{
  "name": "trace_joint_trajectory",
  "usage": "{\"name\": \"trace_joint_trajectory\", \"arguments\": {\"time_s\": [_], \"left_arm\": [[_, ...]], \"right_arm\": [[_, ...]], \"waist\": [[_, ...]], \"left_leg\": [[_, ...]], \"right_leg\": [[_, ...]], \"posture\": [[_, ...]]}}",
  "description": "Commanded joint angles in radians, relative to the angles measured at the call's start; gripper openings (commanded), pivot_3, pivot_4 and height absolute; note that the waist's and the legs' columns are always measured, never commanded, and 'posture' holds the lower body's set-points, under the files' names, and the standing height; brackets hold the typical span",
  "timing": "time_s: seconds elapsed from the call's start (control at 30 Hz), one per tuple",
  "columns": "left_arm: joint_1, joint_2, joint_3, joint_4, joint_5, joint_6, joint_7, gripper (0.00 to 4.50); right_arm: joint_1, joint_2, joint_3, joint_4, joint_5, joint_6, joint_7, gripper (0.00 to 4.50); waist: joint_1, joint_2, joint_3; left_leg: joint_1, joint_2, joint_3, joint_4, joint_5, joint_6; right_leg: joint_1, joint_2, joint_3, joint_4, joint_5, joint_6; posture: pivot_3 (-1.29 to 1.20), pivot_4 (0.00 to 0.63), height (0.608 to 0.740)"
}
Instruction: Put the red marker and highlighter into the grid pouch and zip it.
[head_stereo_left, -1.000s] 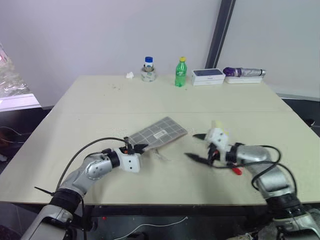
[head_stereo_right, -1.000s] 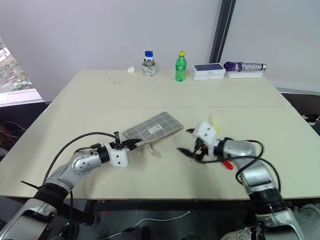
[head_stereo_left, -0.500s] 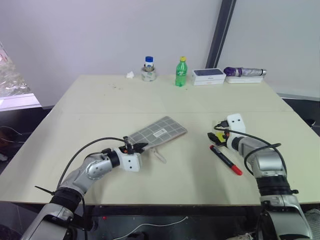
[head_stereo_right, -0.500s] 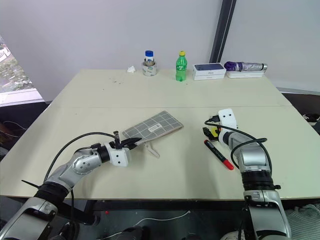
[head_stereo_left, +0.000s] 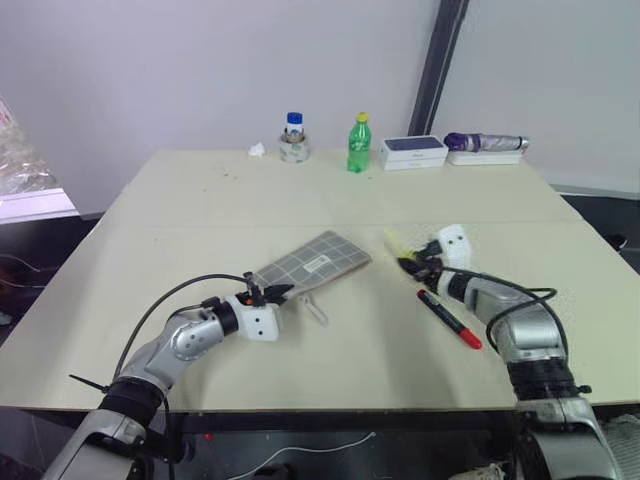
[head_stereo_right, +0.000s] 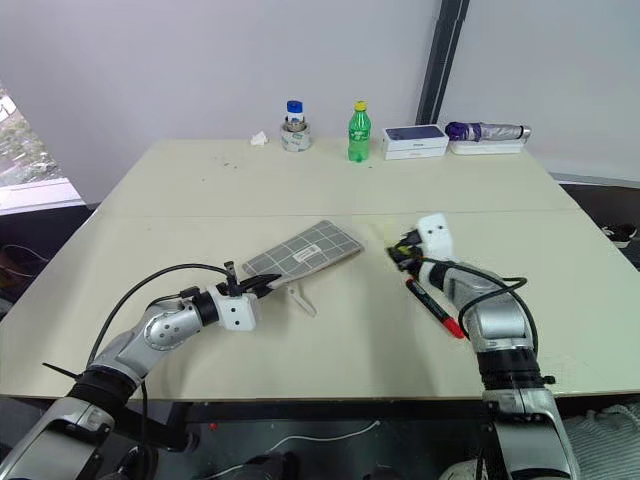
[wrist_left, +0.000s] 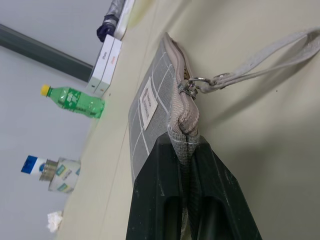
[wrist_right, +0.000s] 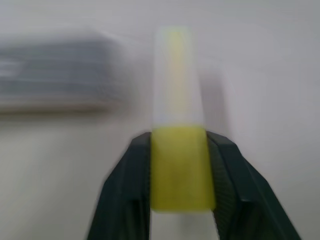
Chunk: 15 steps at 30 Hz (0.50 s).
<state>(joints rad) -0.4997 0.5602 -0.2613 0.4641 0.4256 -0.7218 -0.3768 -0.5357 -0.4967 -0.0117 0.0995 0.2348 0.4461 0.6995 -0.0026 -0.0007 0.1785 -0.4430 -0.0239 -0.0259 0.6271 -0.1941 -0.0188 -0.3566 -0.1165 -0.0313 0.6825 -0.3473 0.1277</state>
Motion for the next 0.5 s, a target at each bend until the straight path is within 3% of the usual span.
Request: {"name": "trace_joint_trajectory", "arguments": {"time_s": [0.03,0.2,0.5], "left_arm": [[-0.013,-0.004,0.001,-0.011,-0.018,0.006,-0.005,0.0],[-0.018,-0.01,-0.001,-0.01,-0.013,0.008,-0.007,0.0],[0.004,-0.002,-0.005,-0.036,-0.02,0.001,-0.027,0.0]], "right_arm": [[0.073,-0.053,0.038,-0.086,0.017,-0.081,0.138,0.94],[0.145,-0.11,0.097,-0.111,-0.022,-0.138,0.212,0.94],[0.116,-0.085,0.099,-0.084,-0.049,-0.056,0.15,0.94]], "waist": [[0.006,-0.001,0.0],[0.007,-0.001,0.0],[0.008,-0.001,0.0]], "left_leg": [[0.0,0.0,0.0,0.0,0.0,0.0],[0.0,0.0,0.0,0.001,0.0,0.0],[0.0,0.0,0.0,0.001,0.0,0.0]], "right_leg": [[0.0,0.0,0.0,0.0,0.0,0.0],[0.0,0.0,0.0,0.0,0.0,0.0],[0.0,0.0,0.0,0.0,0.0,0.0]], "posture": [[0.0,0.15,0.74],[0.0,0.15,0.74],[0.0,0.15,0.74]]}}
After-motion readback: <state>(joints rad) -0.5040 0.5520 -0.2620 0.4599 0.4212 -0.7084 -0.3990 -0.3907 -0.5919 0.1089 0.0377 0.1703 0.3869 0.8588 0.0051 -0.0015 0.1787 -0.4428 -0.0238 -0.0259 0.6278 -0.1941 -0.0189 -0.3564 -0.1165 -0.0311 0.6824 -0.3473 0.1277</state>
